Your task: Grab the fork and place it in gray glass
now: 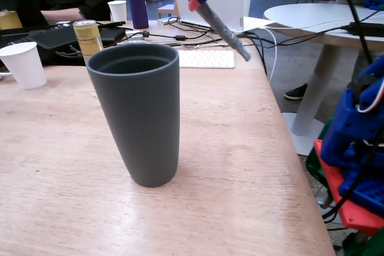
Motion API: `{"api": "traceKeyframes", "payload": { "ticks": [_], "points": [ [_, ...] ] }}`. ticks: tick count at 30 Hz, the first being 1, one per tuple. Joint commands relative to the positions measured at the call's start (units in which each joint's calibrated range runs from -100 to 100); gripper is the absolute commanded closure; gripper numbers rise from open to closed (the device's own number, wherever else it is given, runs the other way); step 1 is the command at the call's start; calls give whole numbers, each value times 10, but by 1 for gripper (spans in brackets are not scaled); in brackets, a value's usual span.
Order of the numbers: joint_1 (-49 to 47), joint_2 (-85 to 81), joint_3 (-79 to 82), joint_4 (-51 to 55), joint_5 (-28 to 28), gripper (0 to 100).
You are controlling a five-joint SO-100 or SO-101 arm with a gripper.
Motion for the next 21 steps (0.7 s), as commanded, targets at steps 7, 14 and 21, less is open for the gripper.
{"api": "traceKeyframes", "payload": {
  "ticks": [7, 14, 21],
  "points": [
    [-146, -34, 20, -184, -3, 100],
    [-182, -32, 9, -194, -28, 100],
    [-238, -34, 8, -195, -34, 100]
  ]
}}
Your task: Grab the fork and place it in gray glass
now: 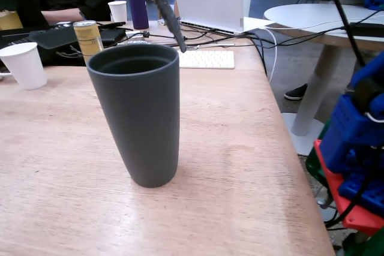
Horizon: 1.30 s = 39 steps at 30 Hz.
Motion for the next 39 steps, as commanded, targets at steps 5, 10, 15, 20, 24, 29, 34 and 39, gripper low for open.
{"api": "traceKeyframes", "payload": {
  "ticks": [5, 10, 15, 20, 24, 29, 34, 39],
  "points": [
    [-100, -22, -16, -14, -30, 100],
    [-148, -11, -1, -170, -30, 100],
    [-168, -11, 93, -248, -30, 100],
    [-168, -12, 124, -269, -30, 100],
    [-168, -12, 124, -281, -30, 100],
    [-168, -7, 152, -312, -30, 100],
    [-168, -6, 184, -312, -30, 100],
    [-168, -6, 238, -313, -30, 100]
  ]
}}
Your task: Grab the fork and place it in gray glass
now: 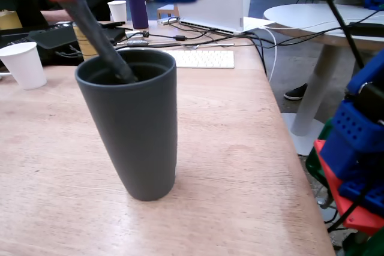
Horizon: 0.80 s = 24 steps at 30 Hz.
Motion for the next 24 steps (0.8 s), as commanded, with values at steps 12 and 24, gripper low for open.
{"api": "traceKeyframes", "payload": {
  "ticks": [12, 24],
  "points": [
    [10, 16, 91, -119, 0, 100],
    [22, 16, 101, -108, 7, 66]
  ]
}}
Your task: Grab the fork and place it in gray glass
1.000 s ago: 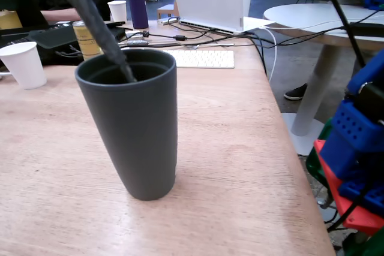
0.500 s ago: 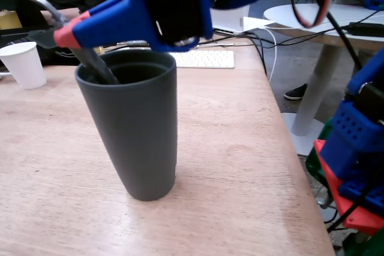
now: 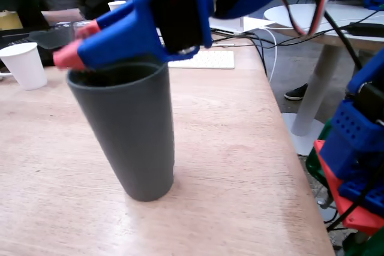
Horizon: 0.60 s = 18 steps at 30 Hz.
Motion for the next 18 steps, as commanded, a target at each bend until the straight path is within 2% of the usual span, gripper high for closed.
{"api": "traceKeyframes", "payload": {
  "ticks": [1, 14, 18],
  "points": [
    [2, -5, -7, -1, 1, 65],
    [2, -16, -19, -1, 0, 65],
    [2, -16, -78, -1, -3, 65]
  ]
}}
